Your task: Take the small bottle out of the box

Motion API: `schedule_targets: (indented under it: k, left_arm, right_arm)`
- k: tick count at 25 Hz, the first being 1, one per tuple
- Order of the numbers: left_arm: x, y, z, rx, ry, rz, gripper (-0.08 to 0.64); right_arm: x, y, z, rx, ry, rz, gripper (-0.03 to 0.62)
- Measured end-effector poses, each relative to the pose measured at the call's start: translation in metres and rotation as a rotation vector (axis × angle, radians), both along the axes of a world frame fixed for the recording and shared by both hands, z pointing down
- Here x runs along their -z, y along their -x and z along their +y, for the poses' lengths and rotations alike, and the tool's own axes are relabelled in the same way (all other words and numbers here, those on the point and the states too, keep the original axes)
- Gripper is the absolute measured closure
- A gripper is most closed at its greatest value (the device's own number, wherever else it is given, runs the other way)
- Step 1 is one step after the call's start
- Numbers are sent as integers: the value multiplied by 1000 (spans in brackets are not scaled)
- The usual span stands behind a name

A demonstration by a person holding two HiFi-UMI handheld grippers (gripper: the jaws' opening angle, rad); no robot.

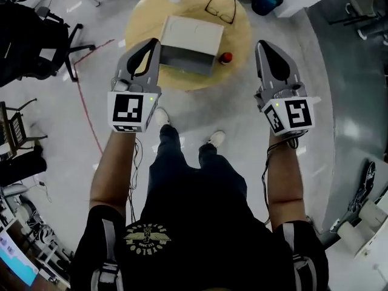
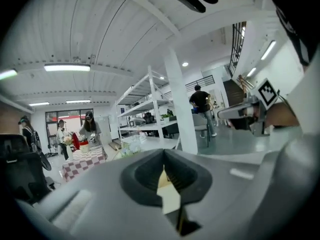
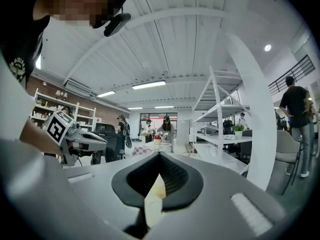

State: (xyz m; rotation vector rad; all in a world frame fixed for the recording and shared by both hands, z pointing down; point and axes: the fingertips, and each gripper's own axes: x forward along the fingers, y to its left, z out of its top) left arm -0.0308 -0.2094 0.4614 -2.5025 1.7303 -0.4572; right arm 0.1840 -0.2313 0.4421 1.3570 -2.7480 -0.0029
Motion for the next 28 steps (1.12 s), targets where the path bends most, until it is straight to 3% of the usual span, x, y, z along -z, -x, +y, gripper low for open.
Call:
schedule_targets:
  k: [4, 7, 10, 16, 23, 28]
  left_arm:
    - [7, -11, 16, 31, -6, -10, 560]
    - [19, -10, 17, 8, -73, -52, 560]
    - [13, 4, 14, -7, -88, -97, 560]
    - [-10, 32, 13, -14, -104, -29, 560]
    - [-48, 35, 23, -43, -97, -42, 560]
    - [-67, 32, 38, -15, -85, -60, 560]
  right_arm:
    - [2, -7, -1, 21, -17, -2, 584]
    - [5, 9, 6, 30, -27, -17, 586]
    - [-3, 31, 16, 30, -20, -25, 584]
    - [-22, 62, 37, -24, -21, -27, 584]
    - [-39, 77, 58, -38, -59, -43, 584]
    - [-61, 61, 61, -49, -77, -50, 584]
